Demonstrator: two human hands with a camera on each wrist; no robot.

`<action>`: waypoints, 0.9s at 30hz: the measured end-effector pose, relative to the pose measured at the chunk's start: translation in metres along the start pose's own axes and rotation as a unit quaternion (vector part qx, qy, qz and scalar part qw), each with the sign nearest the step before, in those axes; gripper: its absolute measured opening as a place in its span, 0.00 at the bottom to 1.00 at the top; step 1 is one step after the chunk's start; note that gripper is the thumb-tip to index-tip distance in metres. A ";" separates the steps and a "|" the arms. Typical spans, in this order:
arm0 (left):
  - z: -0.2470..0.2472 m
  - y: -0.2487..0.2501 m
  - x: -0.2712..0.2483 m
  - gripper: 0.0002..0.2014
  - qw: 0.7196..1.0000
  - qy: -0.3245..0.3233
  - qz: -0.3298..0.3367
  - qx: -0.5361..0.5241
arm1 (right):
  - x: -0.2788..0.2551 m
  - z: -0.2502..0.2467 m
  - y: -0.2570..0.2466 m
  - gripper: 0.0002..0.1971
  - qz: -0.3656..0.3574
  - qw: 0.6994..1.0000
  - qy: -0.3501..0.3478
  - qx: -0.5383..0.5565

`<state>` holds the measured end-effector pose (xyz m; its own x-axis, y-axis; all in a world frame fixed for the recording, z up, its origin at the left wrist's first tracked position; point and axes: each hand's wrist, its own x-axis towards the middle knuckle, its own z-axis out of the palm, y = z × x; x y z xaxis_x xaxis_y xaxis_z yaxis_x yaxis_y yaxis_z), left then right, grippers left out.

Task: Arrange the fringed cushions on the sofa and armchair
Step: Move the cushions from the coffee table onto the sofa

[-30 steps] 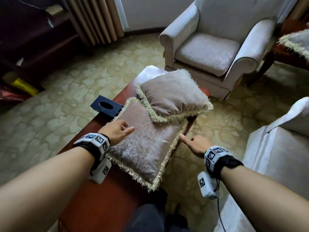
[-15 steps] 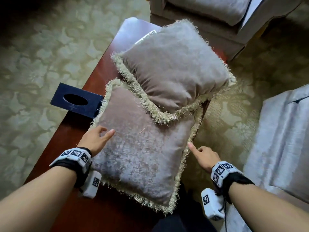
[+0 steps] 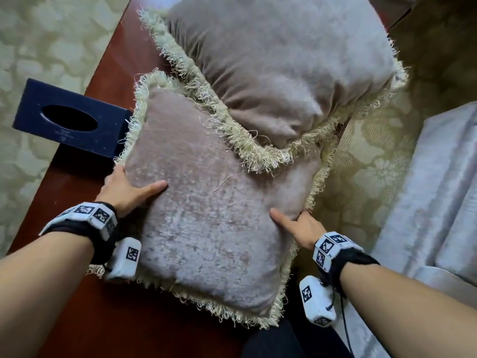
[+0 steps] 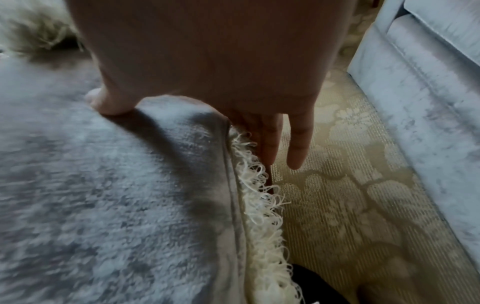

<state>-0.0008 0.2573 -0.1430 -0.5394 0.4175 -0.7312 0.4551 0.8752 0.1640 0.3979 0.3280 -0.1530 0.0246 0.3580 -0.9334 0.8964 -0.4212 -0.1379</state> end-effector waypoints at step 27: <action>0.025 0.014 -0.145 0.46 0.991 -0.071 0.058 0.097 | -0.070 -0.060 0.070 0.58 -0.113 0.988 0.034 -0.099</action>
<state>0.1014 0.2031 -0.0513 -0.3761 0.4624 -0.8030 0.6430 0.7542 0.1331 0.4855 0.3236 -0.0771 -0.1619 0.4813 -0.8615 0.9513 -0.1559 -0.2658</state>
